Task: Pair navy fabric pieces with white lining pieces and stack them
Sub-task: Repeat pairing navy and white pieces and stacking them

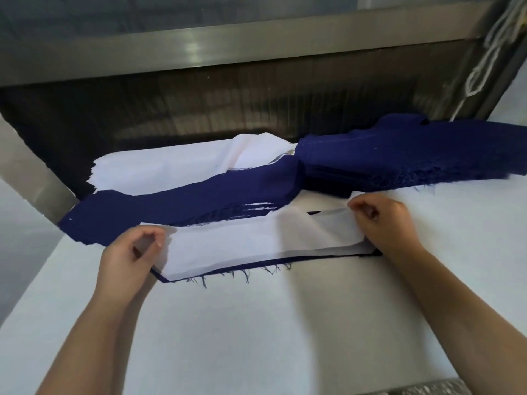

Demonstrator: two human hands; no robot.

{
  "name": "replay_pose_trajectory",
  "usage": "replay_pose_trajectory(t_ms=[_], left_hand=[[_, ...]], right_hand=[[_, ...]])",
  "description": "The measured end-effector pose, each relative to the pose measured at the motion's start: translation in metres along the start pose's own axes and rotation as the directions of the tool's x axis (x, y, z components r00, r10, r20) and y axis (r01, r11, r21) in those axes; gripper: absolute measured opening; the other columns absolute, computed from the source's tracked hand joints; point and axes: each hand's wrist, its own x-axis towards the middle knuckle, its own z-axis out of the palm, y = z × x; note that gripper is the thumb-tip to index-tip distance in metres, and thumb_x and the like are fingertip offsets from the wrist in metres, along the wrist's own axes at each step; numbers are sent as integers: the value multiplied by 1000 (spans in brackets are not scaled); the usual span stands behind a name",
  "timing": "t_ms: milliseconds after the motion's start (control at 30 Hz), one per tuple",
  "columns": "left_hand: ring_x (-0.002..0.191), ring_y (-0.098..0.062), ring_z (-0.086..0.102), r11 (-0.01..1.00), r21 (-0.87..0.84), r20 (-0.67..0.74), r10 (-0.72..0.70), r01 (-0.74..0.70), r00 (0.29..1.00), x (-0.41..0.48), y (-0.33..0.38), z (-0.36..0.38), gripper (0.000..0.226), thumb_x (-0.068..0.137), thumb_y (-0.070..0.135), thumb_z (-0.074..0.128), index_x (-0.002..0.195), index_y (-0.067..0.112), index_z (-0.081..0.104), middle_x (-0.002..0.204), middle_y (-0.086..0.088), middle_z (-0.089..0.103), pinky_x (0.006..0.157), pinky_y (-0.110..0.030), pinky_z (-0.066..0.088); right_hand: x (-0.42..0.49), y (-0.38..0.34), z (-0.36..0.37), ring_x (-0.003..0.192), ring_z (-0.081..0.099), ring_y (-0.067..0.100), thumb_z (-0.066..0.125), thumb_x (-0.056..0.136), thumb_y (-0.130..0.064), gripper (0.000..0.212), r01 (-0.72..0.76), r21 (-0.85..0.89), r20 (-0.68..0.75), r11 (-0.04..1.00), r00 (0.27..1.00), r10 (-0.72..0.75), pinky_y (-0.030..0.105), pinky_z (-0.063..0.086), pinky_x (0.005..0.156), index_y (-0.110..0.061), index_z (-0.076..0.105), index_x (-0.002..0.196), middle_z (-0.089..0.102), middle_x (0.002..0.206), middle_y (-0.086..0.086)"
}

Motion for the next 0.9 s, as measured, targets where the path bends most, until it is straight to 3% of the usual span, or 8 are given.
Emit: replay_pose_trajectory(t_ms=[133,267,500,633,767,900], left_hand=[[85,15,55,1000,-23,-8,17,-17,1000,-2,5,0,42,87,-5,61,83,37,62,92,20,65,73,2,37],[93,4,58,995,-98,-3,20,-20,1000,-8,5,-4,41,86,-10,58,85,31,65,98,4,69,80,-4,42],[88,10,57,994,-109,-26,-4,1,1000,-12,6,-4,29,87,-9,57,92,18,68,98,7,67,74,-2,41],[88,7,57,993,-121,-42,-7,1,999,-12,6,-4,31,88,-7,57,93,20,69,94,13,65,72,-3,41],[87,1,57,974,-227,-66,-25,10,997,-11,8,-5,34,88,-6,59,88,27,69,96,9,68,73,-6,44],[86,-7,59,965,-262,-57,-40,24,998,-10,7,-5,34,86,-4,64,83,29,68,96,6,70,70,-8,47]], right_hand=[[-2,-3,-3,73,47,17,56,76,16,27,29,-40,15,999,999,-28,26,37,74,-3,72,86,55,77,-2],[-6,-1,-10,69,52,22,55,76,15,28,-24,18,-5,1000,1000,24,16,39,65,-8,70,79,59,80,3],[-8,-1,-10,66,51,18,54,78,9,27,-67,6,13,998,998,67,17,37,59,-14,67,74,60,80,2],[-8,0,-10,70,49,15,54,79,8,29,-85,10,-31,996,996,85,22,36,66,-18,65,72,59,83,2],[-8,1,-12,70,49,19,55,78,10,33,-91,33,-95,995,991,94,8,37,63,-22,62,70,58,82,2],[-8,1,-12,64,50,10,54,78,9,35,-113,33,-82,993,990,116,7,38,57,-24,60,67,57,74,-2]])
